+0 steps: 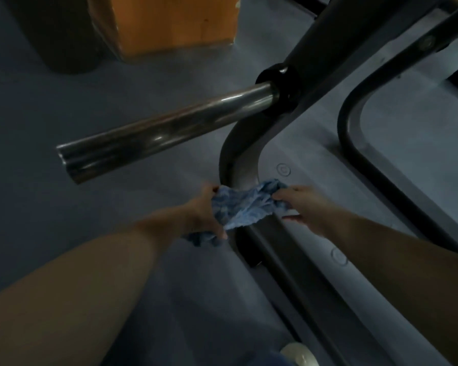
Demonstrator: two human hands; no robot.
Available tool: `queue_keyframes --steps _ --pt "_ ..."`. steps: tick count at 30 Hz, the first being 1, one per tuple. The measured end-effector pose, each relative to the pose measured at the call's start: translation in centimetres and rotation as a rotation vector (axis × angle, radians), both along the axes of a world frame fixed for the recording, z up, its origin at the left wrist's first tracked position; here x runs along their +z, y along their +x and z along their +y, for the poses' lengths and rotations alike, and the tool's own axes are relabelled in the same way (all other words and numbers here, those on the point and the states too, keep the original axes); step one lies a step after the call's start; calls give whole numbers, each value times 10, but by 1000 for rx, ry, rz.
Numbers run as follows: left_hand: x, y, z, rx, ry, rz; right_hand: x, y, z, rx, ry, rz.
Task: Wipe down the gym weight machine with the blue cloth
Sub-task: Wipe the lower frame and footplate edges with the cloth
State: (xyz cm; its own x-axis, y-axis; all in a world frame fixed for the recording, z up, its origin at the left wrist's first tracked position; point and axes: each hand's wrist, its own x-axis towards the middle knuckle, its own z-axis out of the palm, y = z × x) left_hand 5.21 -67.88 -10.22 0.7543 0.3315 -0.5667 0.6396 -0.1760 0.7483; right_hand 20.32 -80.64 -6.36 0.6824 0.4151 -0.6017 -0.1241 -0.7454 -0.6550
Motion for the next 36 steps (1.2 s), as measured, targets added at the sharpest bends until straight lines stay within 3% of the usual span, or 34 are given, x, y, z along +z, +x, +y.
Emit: queue_keyframes --steps 7,12,14,16,19,22,27,30,32,36 --pt "-34 -8 18 207 73 -44 -25 10 6 -113 275 210" --pt "-45 -4 36 91 430 1 -44 29 11 -76 285 133" --pt "-45 0 45 107 706 8 -45 38 18 -67 264 -6" --pt "-44 10 51 219 841 -19 -46 44 26 -50 291 -129" --pt "-31 35 55 541 675 -180 -45 47 44 -106 356 -285" --pt "-28 71 60 688 432 -317 -54 46 63 -236 409 -373" --pt "-23 98 57 878 -33 -540 -77 31 89 -531 533 -193" --pt "-20 101 57 791 -145 -539 -82 17 102 -708 585 -155" --pt "-18 104 56 721 -208 -519 -80 8 105 -744 565 -241" --pt "-27 103 52 689 -369 -519 -94 -18 98 -422 572 -394"
